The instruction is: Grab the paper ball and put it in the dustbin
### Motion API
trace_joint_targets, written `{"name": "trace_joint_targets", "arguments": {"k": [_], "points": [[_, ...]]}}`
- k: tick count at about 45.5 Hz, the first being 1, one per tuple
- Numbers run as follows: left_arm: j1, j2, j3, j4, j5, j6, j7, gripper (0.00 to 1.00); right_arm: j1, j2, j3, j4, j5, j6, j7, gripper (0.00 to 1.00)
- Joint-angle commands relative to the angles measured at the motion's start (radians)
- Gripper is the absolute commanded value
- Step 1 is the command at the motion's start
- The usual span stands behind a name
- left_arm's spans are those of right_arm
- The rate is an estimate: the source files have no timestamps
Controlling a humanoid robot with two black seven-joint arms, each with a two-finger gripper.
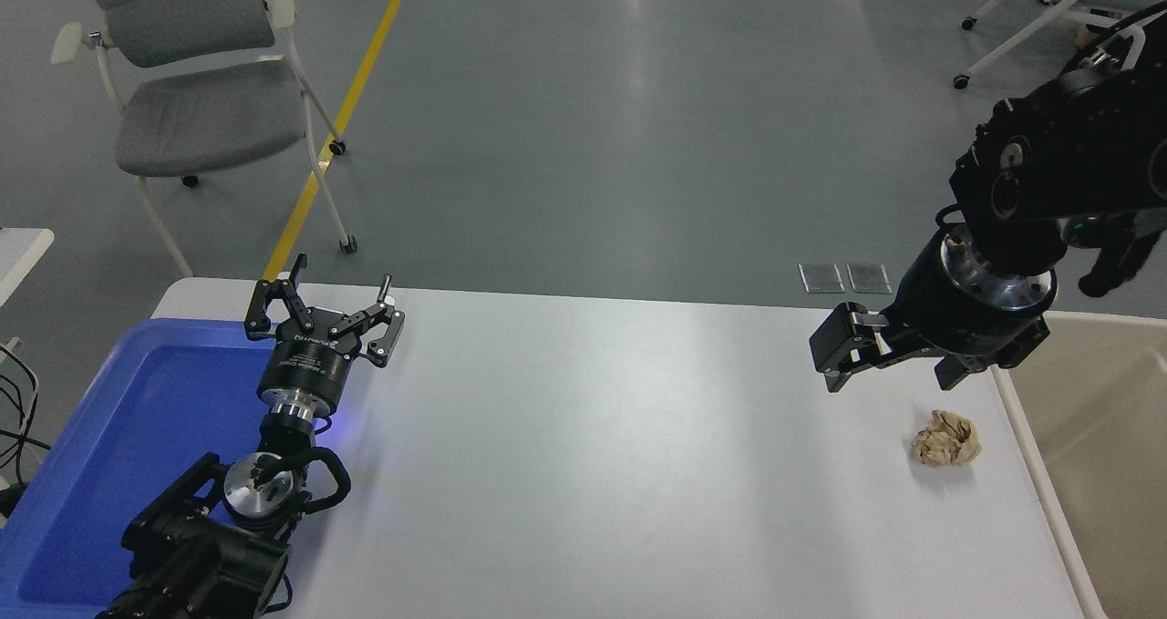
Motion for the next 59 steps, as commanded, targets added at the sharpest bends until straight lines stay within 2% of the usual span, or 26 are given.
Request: {"name": "trace_joint_targets", "arguments": {"k": [1, 29, 36, 45, 53, 59], "points": [[0.000, 0.000, 0.000, 0.000, 0.002, 0.000, -0.002, 0.99, -0.008, 0.000, 0.000, 0.000, -0.009, -0.010, 0.000, 1.00], [0.000, 0.002, 0.002, 0.000, 0.002, 0.000, 0.002, 0.99, -0.009, -0.009, 0.002, -0.025, -0.020, -0.004, 0.001, 1.00], [0.000, 0.002, 0.002, 0.000, 0.002, 0.000, 0.002, 0.99, -0.009, -0.034, 0.000, -0.025, -0.070, -0.002, 0.000, 1.00], [0.000, 0.002, 0.002, 0.000, 0.002, 0.000, 0.002, 0.99, -0.009, -0.119, -0.001, -0.025, -0.086, -0.002, 0.001, 1.00], [0.000, 0.002, 0.002, 0.000, 0.002, 0.000, 0.002, 0.99, -0.124, -0.311, 0.005, -0.059, -0.224, -0.040, 0.001, 1.00], [0.000, 0.002, 0.002, 0.000, 0.002, 0.000, 0.002, 0.99, -0.242, -0.390, 0.038, -0.118, -0.273, -0.128, 0.000, 1.00]]}}
